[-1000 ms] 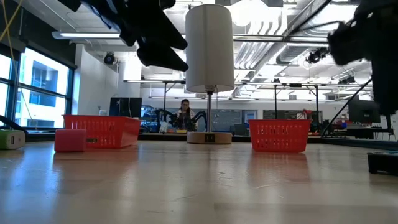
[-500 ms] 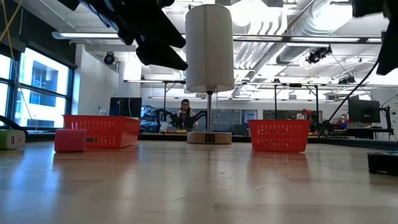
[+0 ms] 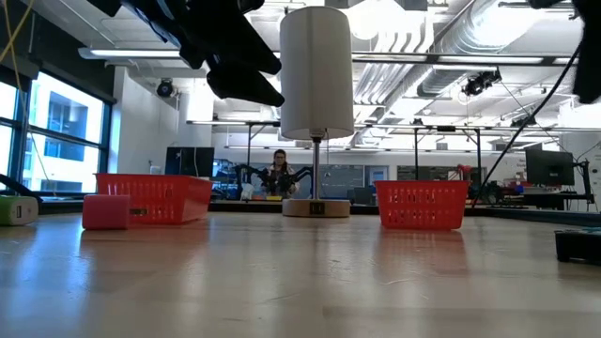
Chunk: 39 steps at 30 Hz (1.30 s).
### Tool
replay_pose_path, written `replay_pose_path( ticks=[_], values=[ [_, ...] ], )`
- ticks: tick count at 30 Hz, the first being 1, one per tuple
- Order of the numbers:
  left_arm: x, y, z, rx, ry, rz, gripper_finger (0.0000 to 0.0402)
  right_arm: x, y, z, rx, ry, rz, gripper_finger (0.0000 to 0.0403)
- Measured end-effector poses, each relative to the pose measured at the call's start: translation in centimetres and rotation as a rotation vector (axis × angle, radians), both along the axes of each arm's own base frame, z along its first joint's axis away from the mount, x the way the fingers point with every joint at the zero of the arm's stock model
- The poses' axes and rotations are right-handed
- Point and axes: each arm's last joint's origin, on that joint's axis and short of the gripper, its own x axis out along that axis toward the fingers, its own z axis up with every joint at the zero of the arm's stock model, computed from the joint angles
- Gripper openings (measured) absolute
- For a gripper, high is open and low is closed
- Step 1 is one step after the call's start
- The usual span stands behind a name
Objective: Pick & Place Office items
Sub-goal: Put the light blue digital timer into the left red bin
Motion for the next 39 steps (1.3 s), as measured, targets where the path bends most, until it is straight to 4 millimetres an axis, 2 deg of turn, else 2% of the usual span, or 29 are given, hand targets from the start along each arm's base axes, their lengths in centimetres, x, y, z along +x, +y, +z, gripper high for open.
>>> replay_pose_path(
  ticks=[2, 7, 12, 15, 21, 27, 30, 32, 39],
  values=[
    [0.0, 0.0, 0.0, 0.0, 0.0, 0.0, 0.0337, 0.5, 0.3, -0.2, 0.009, -0.028, 0.015, 0.0162],
    [0.0, 0.0, 0.0, -0.001, 0.0, 0.0, 0.0337, 1.8, 0.3, -0.9, -0.109, -0.101, 0.046, 0.0162],
    [0.0, 0.0, 0.0, -0.001, 0.0, 0.001, 0.0337, 2.1, 0.5, -1.5, -0.118, -0.065, 0.055, 0.017],
    [0.0, 0.0, 0.0, -0.001, 0.003, 0.0, 0.0337, 2.0, 0.4, -1.5, -0.099, -0.054, 0.045, 0.0194],
    [-0.1, -0.1, -0.1, -0.018, 0.012, -0.028, 0.0337, 1.7, 0.2, -1.6, -0.056, 0.004, -0.005, 0.0276],
    [-0.1, -0.1, -0.1, -0.018, 0.013, -0.028, 0.0337, 1.9, 0.8, -1.8, 0.121, 0.086, -0.007, 0.0322],
    [-0.1, -0.1, -0.1, -0.018, 0.014, -0.028, 0.0337, 2.1, 1.3, -1.9, 0.199, 0.086, -0.017, 0.033],
    [-0.1, -0.1, -0.1, -0.018, 0.013, -0.027, 0.0337, 2.5, 1.9, -2.2, 0.215, 0.067, 0.036, 0.033],
    [-0.1, -0.1, -0.1, -0.017, 0.014, -0.027, 0.0337, 3.8, 2.3, -4.1, 0.18, 0.104, 0.081, 0.0322]
  ],
)
